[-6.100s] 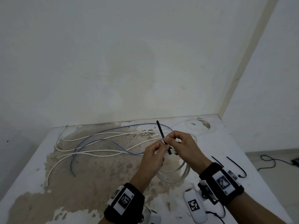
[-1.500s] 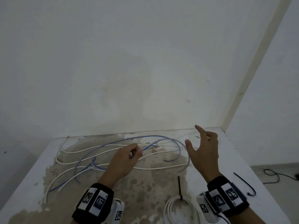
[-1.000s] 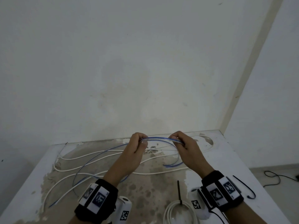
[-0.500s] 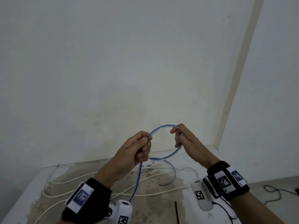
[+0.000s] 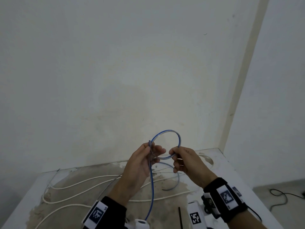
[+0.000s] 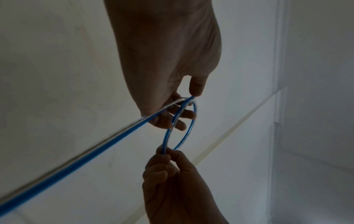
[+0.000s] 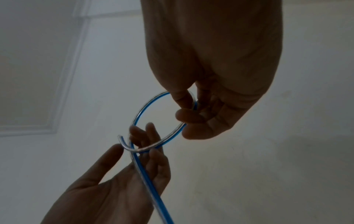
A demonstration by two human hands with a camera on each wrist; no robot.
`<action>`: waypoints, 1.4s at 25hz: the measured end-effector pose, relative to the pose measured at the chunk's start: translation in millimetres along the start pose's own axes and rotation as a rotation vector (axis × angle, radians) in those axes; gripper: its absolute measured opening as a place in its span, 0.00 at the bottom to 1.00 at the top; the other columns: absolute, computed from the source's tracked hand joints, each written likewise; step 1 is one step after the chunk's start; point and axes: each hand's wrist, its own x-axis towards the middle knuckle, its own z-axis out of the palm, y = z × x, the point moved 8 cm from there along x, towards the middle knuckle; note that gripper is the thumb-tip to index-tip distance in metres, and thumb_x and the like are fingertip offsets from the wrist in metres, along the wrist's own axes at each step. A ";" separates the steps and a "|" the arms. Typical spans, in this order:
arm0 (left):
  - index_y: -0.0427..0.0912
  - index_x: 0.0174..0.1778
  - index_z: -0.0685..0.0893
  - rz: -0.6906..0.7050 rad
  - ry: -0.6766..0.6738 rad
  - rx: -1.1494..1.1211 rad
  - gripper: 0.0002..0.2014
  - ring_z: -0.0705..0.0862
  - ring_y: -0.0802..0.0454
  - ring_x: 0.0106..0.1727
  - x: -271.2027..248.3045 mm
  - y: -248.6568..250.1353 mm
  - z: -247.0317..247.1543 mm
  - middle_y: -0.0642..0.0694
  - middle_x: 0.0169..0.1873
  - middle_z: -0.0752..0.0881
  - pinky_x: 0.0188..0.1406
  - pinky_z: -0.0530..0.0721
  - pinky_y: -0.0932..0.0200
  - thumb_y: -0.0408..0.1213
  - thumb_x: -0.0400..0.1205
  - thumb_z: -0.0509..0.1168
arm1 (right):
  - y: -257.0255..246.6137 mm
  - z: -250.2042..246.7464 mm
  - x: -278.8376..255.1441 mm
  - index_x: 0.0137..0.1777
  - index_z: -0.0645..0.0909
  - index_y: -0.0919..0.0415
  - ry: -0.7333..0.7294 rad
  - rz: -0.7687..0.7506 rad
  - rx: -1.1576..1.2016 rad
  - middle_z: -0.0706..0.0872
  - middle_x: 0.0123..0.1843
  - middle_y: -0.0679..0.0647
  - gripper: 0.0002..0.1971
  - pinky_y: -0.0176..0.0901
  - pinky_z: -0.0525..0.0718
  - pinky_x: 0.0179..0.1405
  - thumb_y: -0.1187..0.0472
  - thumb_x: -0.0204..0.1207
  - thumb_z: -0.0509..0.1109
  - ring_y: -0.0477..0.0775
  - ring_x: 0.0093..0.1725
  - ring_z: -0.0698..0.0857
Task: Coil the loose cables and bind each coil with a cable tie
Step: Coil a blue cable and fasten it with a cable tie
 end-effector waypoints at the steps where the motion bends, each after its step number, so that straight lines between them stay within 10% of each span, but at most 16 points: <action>1: 0.35 0.51 0.79 0.022 0.006 0.057 0.13 0.90 0.45 0.49 0.1 1.2 0.8 0.45 0.34 0.87 0.51 0.81 0.52 0.42 0.80 0.57 | 5.9 2.5 -1.3 0.44 0.85 0.67 -0.015 0.026 0.021 0.77 0.32 0.55 0.13 0.46 0.81 0.26 0.64 0.86 0.61 0.51 0.25 0.74; 8: 0.36 0.45 0.79 -0.160 -0.026 -0.034 0.14 0.78 0.53 0.27 -3.6 -3.8 8.9 0.49 0.23 0.70 0.39 0.80 0.57 0.45 0.82 0.59 | 34.3 32.4 -14.7 0.47 0.87 0.63 -0.205 0.074 -0.033 0.75 0.30 0.54 0.12 0.44 0.80 0.31 0.59 0.86 0.65 0.48 0.27 0.74; 17: 0.39 0.42 0.79 0.068 0.264 -0.079 0.16 0.91 0.49 0.36 10.4 39.1 -18.2 0.49 0.25 0.82 0.52 0.87 0.49 0.42 0.89 0.53 | 43.7 88.6 -43.4 0.68 0.77 0.57 -0.497 0.037 -0.149 0.89 0.48 0.56 0.16 0.54 0.85 0.61 0.49 0.86 0.64 0.56 0.53 0.88; 23: 0.41 0.44 0.77 0.254 0.382 0.387 0.14 0.89 0.53 0.28 9.3 89.0 -53.4 0.53 0.27 0.82 0.30 0.83 0.59 0.41 0.91 0.51 | 29.2 77.6 -34.4 0.56 0.83 0.55 -0.355 -0.178 -0.345 0.74 0.34 0.50 0.09 0.47 0.72 0.33 0.54 0.88 0.63 0.57 0.32 0.70; 29: 0.42 0.45 0.79 0.238 0.374 0.257 0.12 0.82 0.57 0.23 9.2 104.0 -43.8 0.53 0.30 0.82 0.26 0.82 0.62 0.41 0.90 0.54 | 24.6 100.7 -32.2 0.56 0.88 0.46 -0.517 -0.171 -0.401 0.89 0.47 0.52 0.14 0.47 0.84 0.50 0.58 0.90 0.60 0.49 0.43 0.86; 35: 0.43 0.42 0.76 0.285 0.425 0.133 0.14 0.65 0.59 0.20 19.9 131.2 -44.2 0.52 0.29 0.75 0.22 0.68 0.65 0.42 0.91 0.52 | -0.8 88.5 -23.9 0.76 0.69 0.38 -0.197 -0.512 -0.657 0.79 0.63 0.40 0.26 0.30 0.80 0.55 0.52 0.81 0.72 0.40 0.58 0.82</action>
